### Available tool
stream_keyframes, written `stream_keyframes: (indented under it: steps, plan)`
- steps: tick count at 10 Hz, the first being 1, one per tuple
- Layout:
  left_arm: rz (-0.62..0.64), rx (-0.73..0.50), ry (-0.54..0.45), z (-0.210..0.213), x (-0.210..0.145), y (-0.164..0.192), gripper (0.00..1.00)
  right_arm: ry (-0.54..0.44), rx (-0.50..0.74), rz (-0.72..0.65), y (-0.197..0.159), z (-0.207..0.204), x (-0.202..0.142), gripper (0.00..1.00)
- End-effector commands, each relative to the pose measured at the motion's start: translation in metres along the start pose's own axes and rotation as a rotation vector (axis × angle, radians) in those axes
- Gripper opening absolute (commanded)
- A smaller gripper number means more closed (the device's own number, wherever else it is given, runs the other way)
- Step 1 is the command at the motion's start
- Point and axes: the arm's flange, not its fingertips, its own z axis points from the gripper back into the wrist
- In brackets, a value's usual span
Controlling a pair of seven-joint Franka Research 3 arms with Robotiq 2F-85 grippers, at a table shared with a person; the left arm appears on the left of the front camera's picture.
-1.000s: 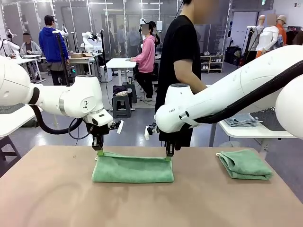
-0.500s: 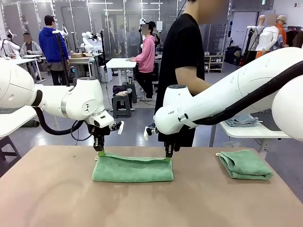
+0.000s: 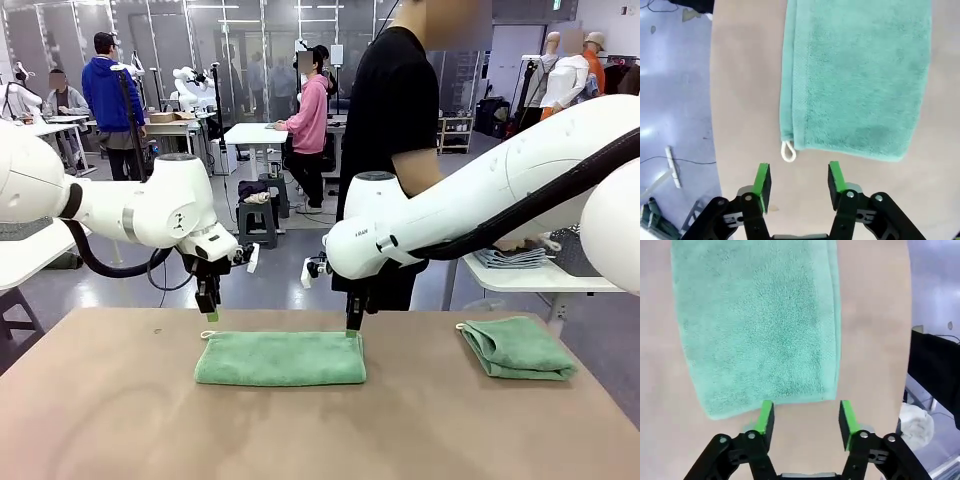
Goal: Fold the towels and place them in the basket.
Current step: When a person lays out a Towel with hook on the table, fold it in half twice.
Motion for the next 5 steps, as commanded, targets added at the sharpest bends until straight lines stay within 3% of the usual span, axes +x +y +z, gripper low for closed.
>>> stream_keyframes:
  steps: [1, 2, 3, 4, 5]
  plan:
    - [0.017, -0.048, -0.053, 0.046, -0.016, -0.038, 0.59, -0.038, 0.055, -0.092, 0.032, 0.045, -0.008, 0.75]
    - [0.025, -0.059, -0.105, 0.074, -0.03, -0.056, 0.59, -0.043, 0.034, -0.18, 0.051, 0.07, -0.009, 0.75]
    - [0.034, -0.06, -0.184, 0.099, -0.046, -0.071, 0.59, -0.075, 0.012, -0.38, 0.071, 0.094, -0.01, 0.75]
    - [0.035, -0.061, -0.258, 0.117, -0.065, -0.083, 0.59, -0.089, 0.037, -0.461, 0.091, 0.112, -0.014, 0.75]
    - [0.019, -0.067, -0.34, 0.127, -0.082, -0.089, 0.59, -0.082, 0.071, -0.452, 0.109, 0.123, -0.016, 0.75]
